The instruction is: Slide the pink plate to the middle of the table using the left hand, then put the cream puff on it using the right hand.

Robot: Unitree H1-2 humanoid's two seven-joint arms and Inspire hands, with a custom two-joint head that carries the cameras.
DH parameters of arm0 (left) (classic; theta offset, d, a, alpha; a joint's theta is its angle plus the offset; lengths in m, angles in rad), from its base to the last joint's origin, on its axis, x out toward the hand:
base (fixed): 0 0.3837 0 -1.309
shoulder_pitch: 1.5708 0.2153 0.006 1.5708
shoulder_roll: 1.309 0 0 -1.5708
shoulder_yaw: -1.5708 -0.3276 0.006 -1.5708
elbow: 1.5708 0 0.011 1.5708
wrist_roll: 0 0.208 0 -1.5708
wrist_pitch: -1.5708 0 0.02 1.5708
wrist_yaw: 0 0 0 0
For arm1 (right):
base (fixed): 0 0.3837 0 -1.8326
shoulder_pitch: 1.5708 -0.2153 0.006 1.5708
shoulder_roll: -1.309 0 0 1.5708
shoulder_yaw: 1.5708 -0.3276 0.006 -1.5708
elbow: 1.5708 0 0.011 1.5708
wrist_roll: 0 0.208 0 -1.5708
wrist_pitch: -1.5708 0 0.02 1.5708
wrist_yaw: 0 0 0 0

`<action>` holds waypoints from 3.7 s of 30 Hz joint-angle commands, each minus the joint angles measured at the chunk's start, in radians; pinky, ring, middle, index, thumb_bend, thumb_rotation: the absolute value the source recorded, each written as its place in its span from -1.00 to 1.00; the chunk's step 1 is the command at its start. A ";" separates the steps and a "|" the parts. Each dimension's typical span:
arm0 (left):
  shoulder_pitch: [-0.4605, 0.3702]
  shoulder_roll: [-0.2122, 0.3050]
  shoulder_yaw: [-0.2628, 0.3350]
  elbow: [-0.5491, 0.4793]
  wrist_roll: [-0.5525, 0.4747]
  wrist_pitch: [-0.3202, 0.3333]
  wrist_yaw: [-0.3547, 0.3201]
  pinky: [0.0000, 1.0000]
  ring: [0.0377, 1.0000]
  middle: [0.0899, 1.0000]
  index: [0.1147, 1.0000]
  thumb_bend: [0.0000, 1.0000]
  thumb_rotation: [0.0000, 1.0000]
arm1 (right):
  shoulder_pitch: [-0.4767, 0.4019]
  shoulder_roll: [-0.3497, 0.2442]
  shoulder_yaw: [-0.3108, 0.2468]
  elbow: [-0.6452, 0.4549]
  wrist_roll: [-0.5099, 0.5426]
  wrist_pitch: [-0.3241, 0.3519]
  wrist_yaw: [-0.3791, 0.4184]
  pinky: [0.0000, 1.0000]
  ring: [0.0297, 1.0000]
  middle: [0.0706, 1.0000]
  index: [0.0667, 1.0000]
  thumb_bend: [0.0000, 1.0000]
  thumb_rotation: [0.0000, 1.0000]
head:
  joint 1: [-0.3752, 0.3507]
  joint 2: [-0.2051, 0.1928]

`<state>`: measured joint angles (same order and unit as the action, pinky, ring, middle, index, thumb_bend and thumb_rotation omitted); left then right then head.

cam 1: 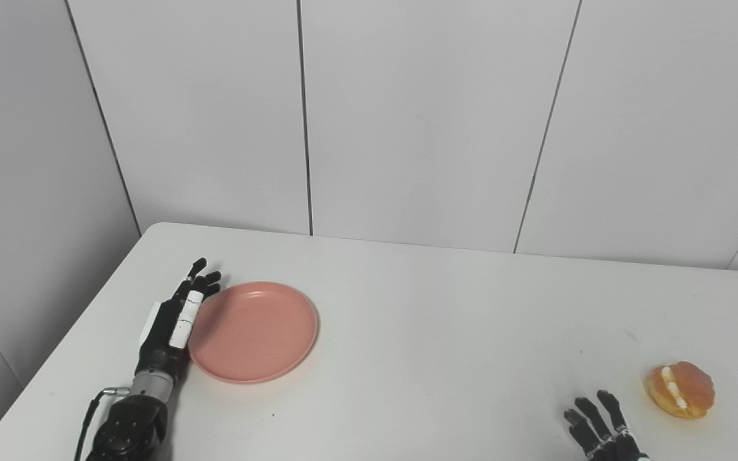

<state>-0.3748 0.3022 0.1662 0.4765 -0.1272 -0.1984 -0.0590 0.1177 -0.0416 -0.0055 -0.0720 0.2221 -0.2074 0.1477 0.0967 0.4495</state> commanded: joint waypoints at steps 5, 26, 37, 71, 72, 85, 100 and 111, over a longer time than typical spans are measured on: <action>-0.033 -0.034 -0.036 0.010 0.037 0.004 0.013 0.64 0.74 0.72 0.85 0.66 0.93 | 0.002 0.001 0.003 0.061 -0.012 0.109 -0.019 0.88 0.75 0.77 0.90 0.49 1.00 | 0.000 0.000; -0.061 -0.140 -0.078 0.016 0.050 0.066 0.032 0.67 0.76 0.73 0.87 0.69 0.89 | 0.006 0.012 0.013 0.051 -0.021 0.122 -0.032 0.79 0.73 0.75 0.86 0.51 1.00 | -0.025 0.011; -0.044 -0.188 -0.101 0.021 0.062 0.067 0.037 0.63 0.73 0.68 0.82 0.73 0.87 | 0.011 0.022 0.026 0.038 -0.034 0.128 -0.044 0.76 0.73 0.73 0.84 0.53 0.98 | -0.072 0.023; -0.002 -0.326 -0.110 -0.098 -0.024 0.149 0.019 0.71 0.79 0.75 0.85 0.54 0.93 | 0.033 0.100 0.103 -0.040 -0.129 0.207 -0.120 0.71 0.67 0.66 0.77 0.58 0.84 | -0.344 0.081; -0.004 -0.329 -0.112 -0.096 -0.024 0.148 0.017 0.71 0.79 0.75 0.85 0.55 0.93 | 0.032 0.103 0.104 -0.040 -0.130 0.209 -0.121 0.71 0.67 0.67 0.77 0.57 0.84 | -0.351 0.084; -0.032 -0.353 -0.115 -0.071 -0.042 0.161 -0.008 0.70 0.77 0.73 0.83 0.59 0.86 | 0.006 0.136 0.126 -0.051 -0.179 0.240 -0.148 0.71 0.68 0.68 0.80 0.56 0.86 | -0.488 0.137; -0.037 -0.330 -0.109 -0.030 -0.030 0.133 -0.027 0.60 0.74 0.71 0.84 0.66 0.88 | -0.002 0.166 0.142 -0.053 -0.241 0.238 -0.195 0.67 0.66 0.69 0.80 0.49 0.82 | -0.541 0.134; -0.060 -0.337 -0.108 0.038 -0.034 0.098 -0.040 0.65 0.77 0.72 0.83 0.63 0.88 | 0.011 0.189 0.126 -0.152 -0.343 0.199 -0.269 0.52 0.62 0.67 0.74 0.60 0.45 | -0.561 0.114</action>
<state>-0.4584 -0.0339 0.0602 0.4698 -0.1568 -0.1089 -0.0943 0.1156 0.1282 0.1114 -0.1800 -0.1021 -0.0338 -0.1193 -0.4663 0.5645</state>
